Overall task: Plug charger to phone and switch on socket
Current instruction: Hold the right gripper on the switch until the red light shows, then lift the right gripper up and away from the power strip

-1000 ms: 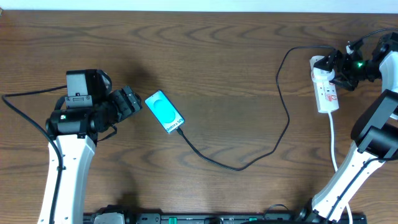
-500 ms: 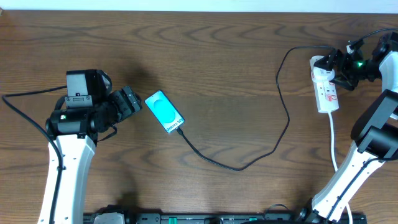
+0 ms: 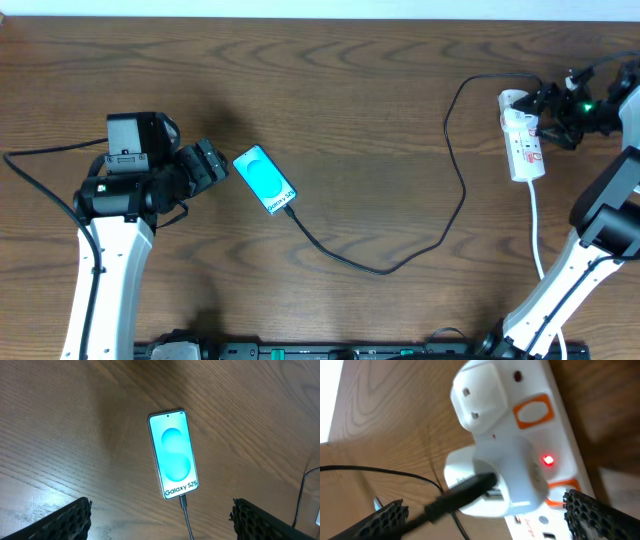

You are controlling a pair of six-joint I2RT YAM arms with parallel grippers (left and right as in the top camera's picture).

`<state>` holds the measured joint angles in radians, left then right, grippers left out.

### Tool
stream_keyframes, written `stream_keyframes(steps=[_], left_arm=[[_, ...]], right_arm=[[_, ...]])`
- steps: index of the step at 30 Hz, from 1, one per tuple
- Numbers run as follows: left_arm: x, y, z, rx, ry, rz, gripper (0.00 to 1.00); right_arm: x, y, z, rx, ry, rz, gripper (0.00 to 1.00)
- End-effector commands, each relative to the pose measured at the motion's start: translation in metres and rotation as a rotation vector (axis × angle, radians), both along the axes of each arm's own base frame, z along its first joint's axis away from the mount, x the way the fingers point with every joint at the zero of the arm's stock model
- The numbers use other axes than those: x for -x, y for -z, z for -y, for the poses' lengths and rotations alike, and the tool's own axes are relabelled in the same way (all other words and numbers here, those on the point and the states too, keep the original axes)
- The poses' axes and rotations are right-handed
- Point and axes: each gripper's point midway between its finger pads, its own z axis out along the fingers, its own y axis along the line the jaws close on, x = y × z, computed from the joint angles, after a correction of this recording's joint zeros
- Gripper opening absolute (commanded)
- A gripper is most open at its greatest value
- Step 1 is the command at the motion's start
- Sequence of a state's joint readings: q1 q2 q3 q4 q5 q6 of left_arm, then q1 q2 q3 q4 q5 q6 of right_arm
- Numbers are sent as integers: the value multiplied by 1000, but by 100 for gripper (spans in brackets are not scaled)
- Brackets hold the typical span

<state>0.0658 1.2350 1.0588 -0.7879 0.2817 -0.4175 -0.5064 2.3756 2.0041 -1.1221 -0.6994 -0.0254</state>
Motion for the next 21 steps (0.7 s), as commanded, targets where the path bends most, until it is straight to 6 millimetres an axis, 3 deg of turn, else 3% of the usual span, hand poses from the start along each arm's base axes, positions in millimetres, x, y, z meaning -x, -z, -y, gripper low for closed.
stream_keyframes(steps=[1, 15, 21], left_arm=[[-1, -7, -4, -22, 3, 21, 89], [-1, -7, -4, -22, 3, 22, 90], [-1, -7, -4, -22, 3, 23, 90]], right_arm=[[-4, -11, 9, -5, 16, 25, 99], [-2, -64, 18, 35, -20, 63, 100], [6, -102, 21, 78, -49, 94, 99]])
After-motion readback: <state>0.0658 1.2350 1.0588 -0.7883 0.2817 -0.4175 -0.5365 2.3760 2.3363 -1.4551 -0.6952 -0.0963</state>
